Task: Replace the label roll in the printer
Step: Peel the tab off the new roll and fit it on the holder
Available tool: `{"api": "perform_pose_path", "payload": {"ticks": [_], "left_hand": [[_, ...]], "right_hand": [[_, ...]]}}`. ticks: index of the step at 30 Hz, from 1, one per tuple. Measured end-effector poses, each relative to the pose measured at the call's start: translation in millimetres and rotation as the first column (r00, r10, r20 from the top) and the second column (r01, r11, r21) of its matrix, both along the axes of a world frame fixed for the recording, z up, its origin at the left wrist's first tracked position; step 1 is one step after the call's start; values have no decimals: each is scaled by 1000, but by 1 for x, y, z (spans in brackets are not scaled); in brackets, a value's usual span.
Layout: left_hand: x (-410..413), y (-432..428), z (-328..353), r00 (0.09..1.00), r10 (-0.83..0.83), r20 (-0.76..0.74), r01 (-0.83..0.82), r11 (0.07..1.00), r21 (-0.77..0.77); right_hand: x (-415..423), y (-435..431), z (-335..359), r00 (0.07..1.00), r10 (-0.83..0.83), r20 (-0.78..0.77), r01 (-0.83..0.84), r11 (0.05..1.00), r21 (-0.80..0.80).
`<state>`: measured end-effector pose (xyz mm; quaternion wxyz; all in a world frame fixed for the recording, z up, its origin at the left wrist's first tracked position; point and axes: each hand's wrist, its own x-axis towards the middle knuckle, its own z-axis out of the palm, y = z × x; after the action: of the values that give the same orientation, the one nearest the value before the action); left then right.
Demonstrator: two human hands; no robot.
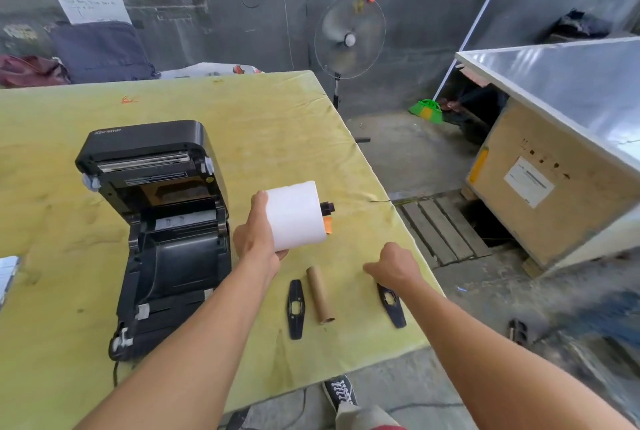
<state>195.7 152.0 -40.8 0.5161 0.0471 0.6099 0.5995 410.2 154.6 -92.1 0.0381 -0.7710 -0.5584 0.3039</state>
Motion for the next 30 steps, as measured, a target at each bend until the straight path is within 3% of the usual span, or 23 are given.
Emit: {"api": "perform_pose_path", "payload": {"ticks": [4, 11, 16, 19, 21, 25, 28, 30], "left_hand": [[10, 9, -12, 1000, -22, -8, 22, 999, -28], [21, 23, -23, 999, -37, -4, 37, 998, -50], [23, 30, -25, 999, -41, -21, 40, 997, -59], [26, 32, -26, 999, -35, -15, 34, 998, -59], [27, 34, -26, 999, -39, -19, 38, 997, -63], [27, 36, -25, 999, -50, -20, 49, 997, -63], [25, 37, -24, 998, -54, -14, 54, 997, -52], [24, 37, -23, 998, -62, -12, 61, 997, -45]], "right_hand": [[9, -3, -17, 981, 126, 146, -102, 981, -164], [4, 12, -27, 978, 179, 109, -164, 978, -133], [8, 24, -30, 991, 128, 28, -126, 989, -78], [9, 38, -23, 988, 16, -151, -23, 999, -43], [7, 49, -12, 927, -62, -369, 62, 998, -11], [1, 71, 28, 641, -74, -764, 156, 987, 35], [-4, 80, 56, 468, 17, -883, 89, 994, 67], [-6, 82, 64, 438, 68, -896, 43, 994, 96]]}}
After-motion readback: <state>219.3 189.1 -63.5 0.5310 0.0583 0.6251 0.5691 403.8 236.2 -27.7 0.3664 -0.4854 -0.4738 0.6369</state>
